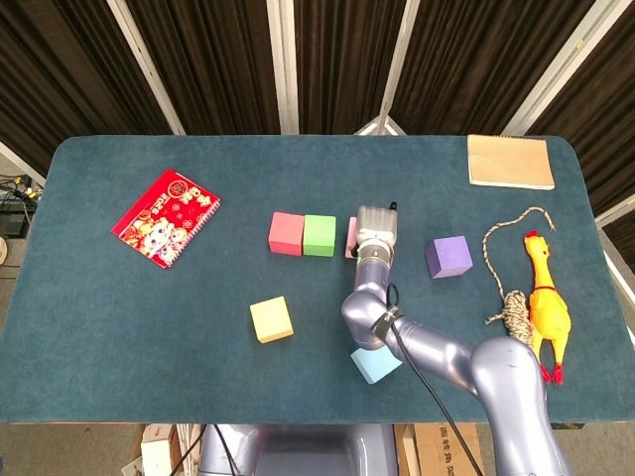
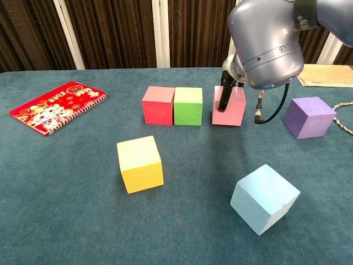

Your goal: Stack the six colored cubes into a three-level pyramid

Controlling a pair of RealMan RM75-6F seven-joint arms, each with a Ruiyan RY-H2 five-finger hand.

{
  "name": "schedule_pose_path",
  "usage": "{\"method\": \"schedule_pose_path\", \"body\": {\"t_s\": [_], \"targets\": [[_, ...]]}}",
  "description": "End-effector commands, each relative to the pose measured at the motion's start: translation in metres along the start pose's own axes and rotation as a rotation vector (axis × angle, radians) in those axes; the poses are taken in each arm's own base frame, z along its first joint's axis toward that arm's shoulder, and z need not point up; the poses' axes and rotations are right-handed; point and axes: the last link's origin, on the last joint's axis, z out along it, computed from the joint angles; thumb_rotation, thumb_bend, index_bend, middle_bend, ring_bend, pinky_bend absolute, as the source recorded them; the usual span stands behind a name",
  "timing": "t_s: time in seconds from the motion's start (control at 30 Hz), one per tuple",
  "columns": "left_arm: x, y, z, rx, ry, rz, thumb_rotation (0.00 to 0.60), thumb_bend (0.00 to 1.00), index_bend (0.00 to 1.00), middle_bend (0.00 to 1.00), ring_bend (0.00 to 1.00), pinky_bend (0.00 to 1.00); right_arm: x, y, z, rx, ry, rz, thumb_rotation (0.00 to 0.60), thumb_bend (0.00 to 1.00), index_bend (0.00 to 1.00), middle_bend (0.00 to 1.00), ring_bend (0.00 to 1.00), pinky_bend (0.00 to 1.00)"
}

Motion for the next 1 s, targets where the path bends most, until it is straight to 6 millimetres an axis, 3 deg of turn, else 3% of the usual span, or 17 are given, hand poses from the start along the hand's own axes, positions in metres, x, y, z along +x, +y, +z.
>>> {"method": "schedule_pose_path", "body": {"t_s": [0.03, 1.0], "targets": [[0.000, 0.000, 0.000, 0.001, -0.001, 0.000, 0.600, 0.32, 0.15, 0.11, 0.01, 0.00, -0.001, -0.001, 0.000, 0.000, 0.002, 0.001, 0.600, 0.80, 0.55, 0.52, 0.33, 0.00], [0.001, -0.003, 0.002, 0.011, 0.004, -0.011, 0.600, 0.32, 0.15, 0.11, 0.01, 0.00, -0.008, -0.018, 0.000, 0.005, 0.001, 0.012, 0.600, 0.80, 0.55, 0.52, 0.33, 0.00]]}}
